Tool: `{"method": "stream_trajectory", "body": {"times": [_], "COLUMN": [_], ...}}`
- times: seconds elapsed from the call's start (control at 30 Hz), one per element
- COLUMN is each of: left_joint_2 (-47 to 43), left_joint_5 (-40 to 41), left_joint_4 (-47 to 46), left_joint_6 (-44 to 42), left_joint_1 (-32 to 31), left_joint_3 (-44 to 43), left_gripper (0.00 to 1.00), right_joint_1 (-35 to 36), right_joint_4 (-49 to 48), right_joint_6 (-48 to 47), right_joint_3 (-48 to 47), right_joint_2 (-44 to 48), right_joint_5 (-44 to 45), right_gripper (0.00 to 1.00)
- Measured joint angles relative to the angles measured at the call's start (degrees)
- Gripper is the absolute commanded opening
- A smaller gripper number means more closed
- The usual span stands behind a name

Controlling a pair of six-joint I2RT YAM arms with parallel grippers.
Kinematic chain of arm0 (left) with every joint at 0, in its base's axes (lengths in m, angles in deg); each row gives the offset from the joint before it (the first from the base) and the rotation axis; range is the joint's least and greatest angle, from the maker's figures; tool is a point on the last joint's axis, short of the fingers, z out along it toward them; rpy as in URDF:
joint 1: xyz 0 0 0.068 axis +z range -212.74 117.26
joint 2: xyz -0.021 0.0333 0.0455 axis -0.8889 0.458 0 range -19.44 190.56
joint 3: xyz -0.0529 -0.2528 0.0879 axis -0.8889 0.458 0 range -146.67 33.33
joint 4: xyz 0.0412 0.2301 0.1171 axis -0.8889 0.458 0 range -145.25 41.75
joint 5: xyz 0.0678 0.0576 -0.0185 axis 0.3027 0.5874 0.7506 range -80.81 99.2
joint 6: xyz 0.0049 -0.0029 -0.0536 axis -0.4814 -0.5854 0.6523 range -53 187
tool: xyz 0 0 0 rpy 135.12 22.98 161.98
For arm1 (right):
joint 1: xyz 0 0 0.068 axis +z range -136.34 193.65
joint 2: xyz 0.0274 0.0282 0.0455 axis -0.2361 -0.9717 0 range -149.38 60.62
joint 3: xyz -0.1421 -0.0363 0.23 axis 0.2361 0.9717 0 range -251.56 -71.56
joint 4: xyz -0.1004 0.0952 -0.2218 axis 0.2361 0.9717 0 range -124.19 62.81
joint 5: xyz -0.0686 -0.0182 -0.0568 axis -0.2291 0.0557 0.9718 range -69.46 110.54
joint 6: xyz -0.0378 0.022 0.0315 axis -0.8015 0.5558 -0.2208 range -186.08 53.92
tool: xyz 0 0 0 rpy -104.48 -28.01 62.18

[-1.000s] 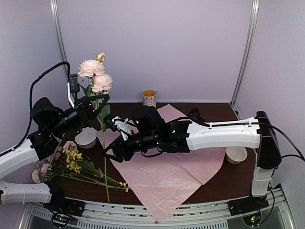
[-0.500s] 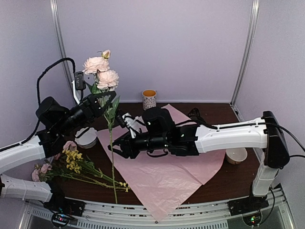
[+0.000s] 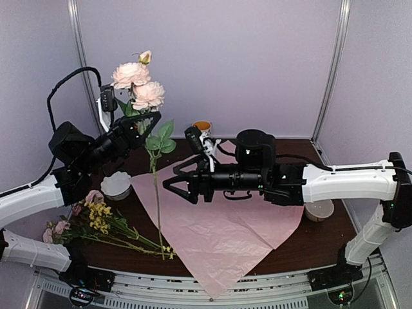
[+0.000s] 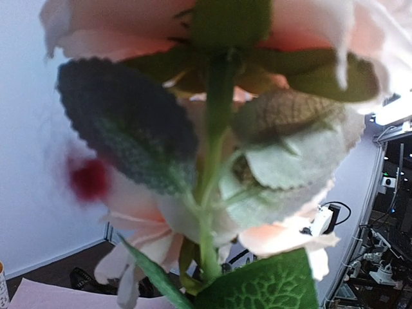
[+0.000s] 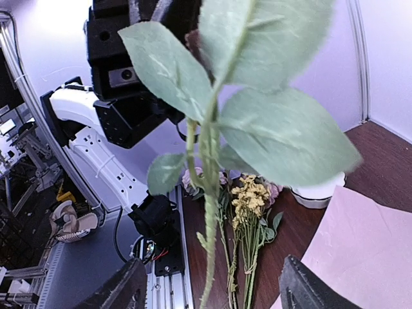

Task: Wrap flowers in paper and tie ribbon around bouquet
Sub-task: Pass from the left arm to the right, then place the fake flower on the flattened wrapping paper.

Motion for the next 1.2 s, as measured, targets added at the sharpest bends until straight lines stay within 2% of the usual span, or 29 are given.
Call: {"method": "stream_trajectory", "body": {"times": [0.1, 0.17, 0.2, 0.23, 0.3, 0.33, 0.4, 0.47, 0.5, 0.53, 0.57, 0.6, 0.67, 0.7, 0.77, 0.83, 0.97, 1.07, 1.2], "left_joint_2": [3.04, 5.05, 6.05, 6.82, 8.02, 8.55, 9.18, 9.53, 9.55, 9.57, 9.46, 8.98, 6.91, 5.84, 4.31, 4.07, 4.37, 4.35, 3.63], "left_joint_5": [-2.25, -3.58, -4.31, -4.94, -5.95, -6.36, -6.82, -7.08, -6.86, -6.43, -5.53, -3.89, 0.83, 3.56, 13.16, 21.42, 35.26, 38.27, 40.39], "left_joint_4": [-2.51, -3.65, -4.39, -5.22, -7.26, -8.55, -10.21, -11.67, -11.69, -11.63, -10.93, -9.22, -2.49, 1.68, 16.76, 28.11, 48.11, 56.96, 65.07], "left_joint_6": [0.63, 1.22, 1.7, 2.12, 3.15, 3.8, 4.87, 5.57, 5.62, 5.57, 5.29, 4.72, 2.45, 1.07, -2.84, -5.46, -7.28, -5.46, -0.79], "left_joint_1": [-1.57, -2.97, -3.74, -4.28, -5.09, -5.31, -5.33, -5.33, -5.33, -5.33, -5.33, -5.33, -5.44, -5.44, -5.49, -5.18, -1.49, 3.13, 9.2], "left_joint_3": [-0.98, -1.77, -2.14, -2.43, -2.75, -2.86, -3.23, -3.5, -3.5, -3.5, -3.5, -3.5, -3.61, -4.0, -8.02, -12.39, -16.24, -12.81, -3.61], "left_gripper": [0.0, 0.0, 0.0, 0.0, 0.0, 0.0, 0.0, 0.0, 0.06, 0.25, 0.49, 0.59, 0.69, 0.71, 0.72, 0.74, 0.75, 0.73, 0.71], "right_joint_1": [0.07, 0.44, 0.57, 0.66, 0.83, 0.85, 0.9, 0.9, 0.9, 1.03, 1.14, 1.11, 0.0, -0.87, -3.43, -6.43, -11.87, -14.43, -16.59], "right_joint_4": [-1.88, -2.27, -2.34, -2.29, -2.29, -2.43, -3.85, -5.53, -6.47, -6.78, -6.64, -5.92, -3.15, -1.57, 2.84, 8.48, 17.84, 22.91, 28.11], "right_joint_6": [0.24, 0.37, 0.37, 0.44, 0.61, 0.44, 1.44, 1.99, 2.4, 2.64, 2.89, 3.32, 4.68, 5.42, 7.37, 9.62, 14.86, 17.73, 20.09], "right_joint_3": [-0.57, -1.27, -1.46, -1.51, -1.44, -1.31, -0.66, 0.66, 1.51, 2.05, 2.38, 2.47, 2.43, 2.32, 1.7, 0.46, -3.48, -5.55, -6.54], "right_joint_2": [-1.42, -3.02, -3.72, -4.2, -4.61, -4.61, -4.33, -3.69, -3.17, -2.67, -2.23, -1.9, -1.31, -1.2, -1.2, -1.68, -5.42, -9.4, -15.3], "right_joint_5": [-2.21, -3.61, -3.91, -4.13, -4.28, -4.2, -3.61, -2.75, -2.36, -1.7, -1.03, -0.04, 2.51, 3.52, 5.53, 6.78, 7.45, 7.78, 8.2], "right_gripper": [0.76, 0.71, 0.65, 0.58, 0.37, 0.22, 0.02, 0.0, 0.0, 0.0, 0.0, 0.0, 0.0, 0.0, 0.0, 0.0, 0.0, 0.0, 0.02]}}
